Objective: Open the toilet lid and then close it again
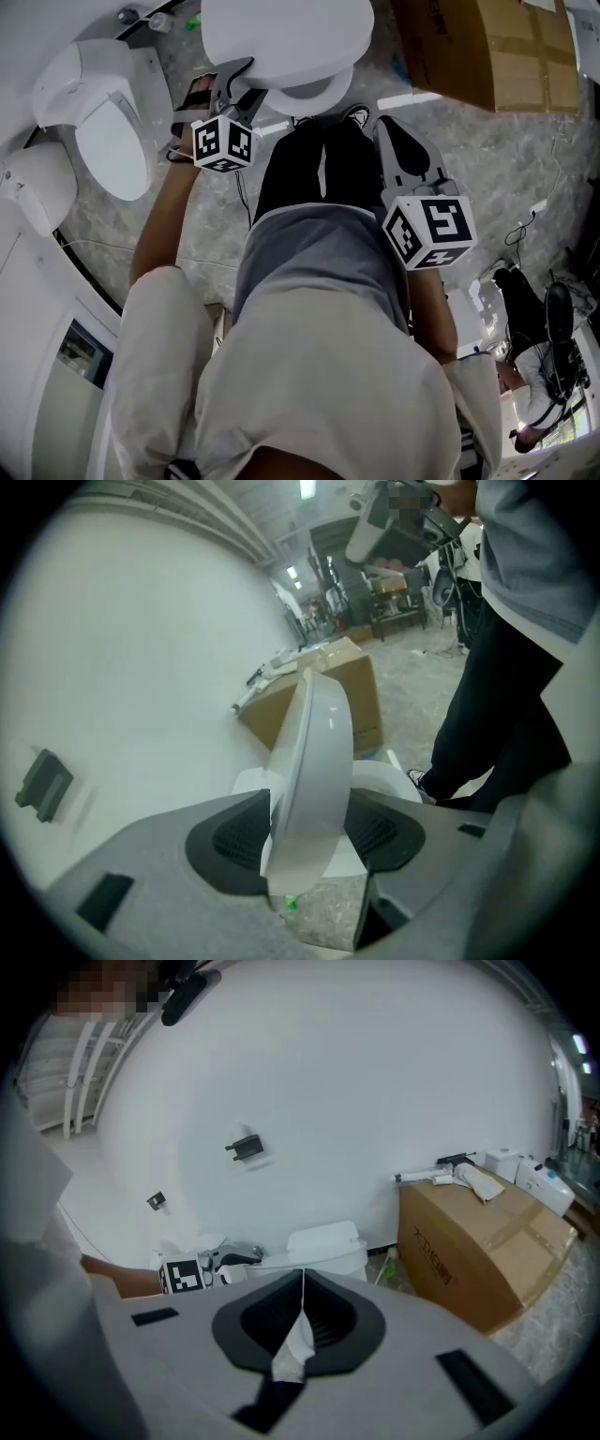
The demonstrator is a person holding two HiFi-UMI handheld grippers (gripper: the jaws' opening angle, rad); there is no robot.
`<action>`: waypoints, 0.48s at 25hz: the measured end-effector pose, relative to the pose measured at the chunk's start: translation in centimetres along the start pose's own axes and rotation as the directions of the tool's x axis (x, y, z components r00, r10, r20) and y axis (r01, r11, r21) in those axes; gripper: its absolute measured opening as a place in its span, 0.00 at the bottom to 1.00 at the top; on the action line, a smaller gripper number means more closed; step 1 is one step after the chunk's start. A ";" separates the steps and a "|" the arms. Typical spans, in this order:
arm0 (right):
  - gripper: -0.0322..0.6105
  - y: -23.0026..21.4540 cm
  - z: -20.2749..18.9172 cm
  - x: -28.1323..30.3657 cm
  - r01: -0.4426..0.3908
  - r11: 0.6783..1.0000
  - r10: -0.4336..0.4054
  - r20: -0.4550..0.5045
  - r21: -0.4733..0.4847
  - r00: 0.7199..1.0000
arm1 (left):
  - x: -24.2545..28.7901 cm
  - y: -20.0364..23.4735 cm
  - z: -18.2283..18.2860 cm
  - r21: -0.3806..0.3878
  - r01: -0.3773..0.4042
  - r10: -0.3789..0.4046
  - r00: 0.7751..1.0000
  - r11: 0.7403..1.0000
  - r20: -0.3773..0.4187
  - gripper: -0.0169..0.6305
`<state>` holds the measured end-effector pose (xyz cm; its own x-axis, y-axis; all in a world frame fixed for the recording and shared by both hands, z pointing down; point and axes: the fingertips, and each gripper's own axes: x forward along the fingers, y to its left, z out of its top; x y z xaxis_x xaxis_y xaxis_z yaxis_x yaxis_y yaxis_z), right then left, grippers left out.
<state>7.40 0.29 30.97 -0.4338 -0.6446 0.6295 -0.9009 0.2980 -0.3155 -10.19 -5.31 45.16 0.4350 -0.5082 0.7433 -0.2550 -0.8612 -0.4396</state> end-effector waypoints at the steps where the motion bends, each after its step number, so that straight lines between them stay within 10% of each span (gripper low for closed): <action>1: 0.07 -0.2 -0.2 0.2 0.001 1.000 -0.001 -0.006 -0.001 1.000 | 0.2 -0.3 -0.1 0.006 0.000 0.000 1.000 1.000 -0.003 0.36; 12: 0.07 -1.9 -1.5 1.7 -0.018 0.998 0.014 -0.068 -0.060 0.998 | 1.2 -3.9 -1.3 0.055 -0.014 0.016 0.999 0.998 -0.037 0.37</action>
<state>8.33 -0.28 33.72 -0.4462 -0.5910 0.6720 -0.8923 0.3513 -0.2836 -9.78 -2.60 48.42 0.3990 -0.5216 0.7542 -0.2128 -0.8527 -0.4771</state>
